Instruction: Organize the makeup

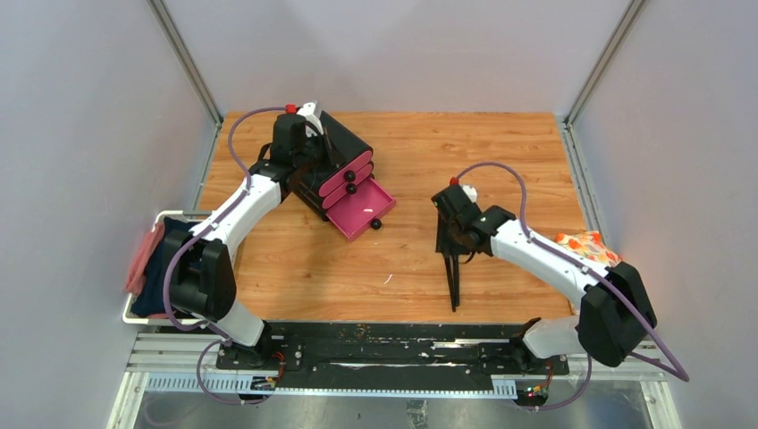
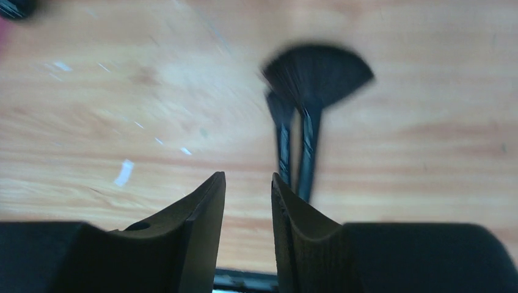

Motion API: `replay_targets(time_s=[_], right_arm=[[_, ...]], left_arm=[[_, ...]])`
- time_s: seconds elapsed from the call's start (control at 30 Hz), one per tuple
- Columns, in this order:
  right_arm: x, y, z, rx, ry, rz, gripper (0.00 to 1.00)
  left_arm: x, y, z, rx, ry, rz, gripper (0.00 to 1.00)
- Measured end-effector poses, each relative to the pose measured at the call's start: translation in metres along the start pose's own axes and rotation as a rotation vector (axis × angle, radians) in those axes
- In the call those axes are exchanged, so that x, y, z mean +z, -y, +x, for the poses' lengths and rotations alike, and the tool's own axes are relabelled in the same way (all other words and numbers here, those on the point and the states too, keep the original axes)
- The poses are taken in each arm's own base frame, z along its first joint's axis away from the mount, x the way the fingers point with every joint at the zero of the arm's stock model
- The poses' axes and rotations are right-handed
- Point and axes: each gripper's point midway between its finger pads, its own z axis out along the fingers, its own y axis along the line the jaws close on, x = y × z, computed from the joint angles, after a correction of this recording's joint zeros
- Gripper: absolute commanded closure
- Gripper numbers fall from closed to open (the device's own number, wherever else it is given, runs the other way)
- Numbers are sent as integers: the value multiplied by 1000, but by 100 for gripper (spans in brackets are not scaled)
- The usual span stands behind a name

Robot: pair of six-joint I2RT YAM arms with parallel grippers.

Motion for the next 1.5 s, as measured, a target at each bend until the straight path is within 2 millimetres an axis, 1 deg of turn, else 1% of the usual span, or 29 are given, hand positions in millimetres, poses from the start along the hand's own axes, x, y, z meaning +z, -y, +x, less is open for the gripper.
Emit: replay_targets(time_s=[0.1, 0.2, 0.27, 0.37, 0.6, 0.77, 0.93, 1.17, 1.37, 1.5], right_arm=[[-2, 24, 45, -30, -96, 96, 64], [-2, 43, 79, -38, -168, 168, 64], [-3, 53, 96, -42, -200, 211, 64], [-1, 66, 108, -35, -220, 270, 65], [14, 79, 117, -50, -253, 368, 68], [19, 73, 112, -58, -256, 373, 70], [17, 71, 108, -60, -232, 368, 70], [4, 67, 95, -57, -167, 346, 70], [4, 64, 97, -76, -169, 344, 70], [10, 59, 99, -81, -181, 339, 70]], left_arm=[[0, 1, 1, -5, -4, 8, 100], [0, 3, 1, -9, -7, 14, 100], [0, 4, 2, -11, -10, 19, 100], [0, 4, 2, -11, -11, 23, 100], [0, 5, 3, -11, -12, 29, 100], [0, 5, 3, -10, -12, 30, 100], [0, 5, 3, -10, -12, 30, 100], [0, 5, 3, -10, -12, 32, 100], [0, 5, 3, -11, -12, 32, 100], [1, 5, 4, -10, -10, 33, 100]])
